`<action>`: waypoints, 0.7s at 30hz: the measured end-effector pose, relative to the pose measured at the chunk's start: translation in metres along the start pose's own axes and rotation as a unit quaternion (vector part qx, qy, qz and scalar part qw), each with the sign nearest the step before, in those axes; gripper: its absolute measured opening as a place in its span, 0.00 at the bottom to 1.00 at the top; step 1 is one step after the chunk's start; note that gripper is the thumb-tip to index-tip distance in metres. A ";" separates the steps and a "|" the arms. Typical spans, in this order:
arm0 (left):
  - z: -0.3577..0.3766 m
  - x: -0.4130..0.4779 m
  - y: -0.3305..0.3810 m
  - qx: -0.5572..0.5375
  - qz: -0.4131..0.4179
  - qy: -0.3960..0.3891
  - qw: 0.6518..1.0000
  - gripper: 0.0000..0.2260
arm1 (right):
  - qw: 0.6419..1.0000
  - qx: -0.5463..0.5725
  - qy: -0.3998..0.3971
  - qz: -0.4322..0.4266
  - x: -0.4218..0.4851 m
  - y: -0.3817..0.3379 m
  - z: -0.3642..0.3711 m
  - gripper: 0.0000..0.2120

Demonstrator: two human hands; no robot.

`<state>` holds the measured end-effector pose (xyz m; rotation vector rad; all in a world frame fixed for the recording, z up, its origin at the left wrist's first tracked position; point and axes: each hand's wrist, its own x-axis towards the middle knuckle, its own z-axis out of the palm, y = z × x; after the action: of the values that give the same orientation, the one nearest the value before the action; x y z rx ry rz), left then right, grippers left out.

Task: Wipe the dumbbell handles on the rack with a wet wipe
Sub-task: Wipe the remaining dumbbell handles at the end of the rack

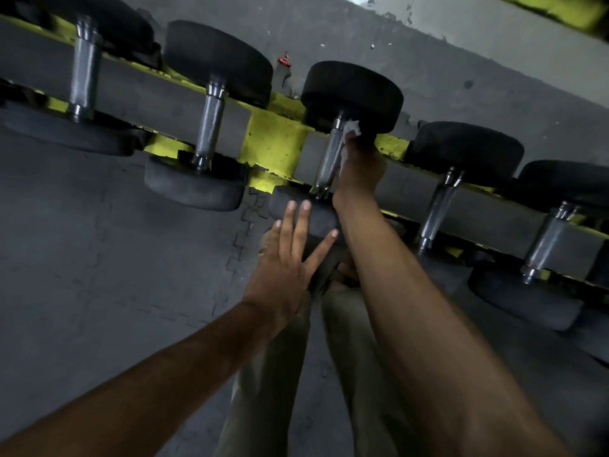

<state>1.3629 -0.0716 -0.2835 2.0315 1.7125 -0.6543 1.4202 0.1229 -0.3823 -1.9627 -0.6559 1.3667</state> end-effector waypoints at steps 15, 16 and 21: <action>0.002 0.000 -0.002 0.000 0.006 0.007 1.000 0.42 | 0.472 -0.618 -0.339 -0.530 -0.019 -0.028 -0.042 0.12; 0.001 0.000 -0.003 0.002 0.007 0.000 1.000 0.43 | 0.435 -0.636 -0.359 -0.527 -0.018 -0.034 -0.038 0.10; -0.008 -0.002 -0.008 0.003 0.017 -0.017 1.000 0.45 | 0.447 -0.693 -0.215 -0.523 -0.011 -0.070 -0.017 0.09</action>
<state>1.3559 -0.0673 -0.2764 2.0364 1.6560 -0.6791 1.4302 0.1577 -0.3190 -1.1064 -3.2656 0.1760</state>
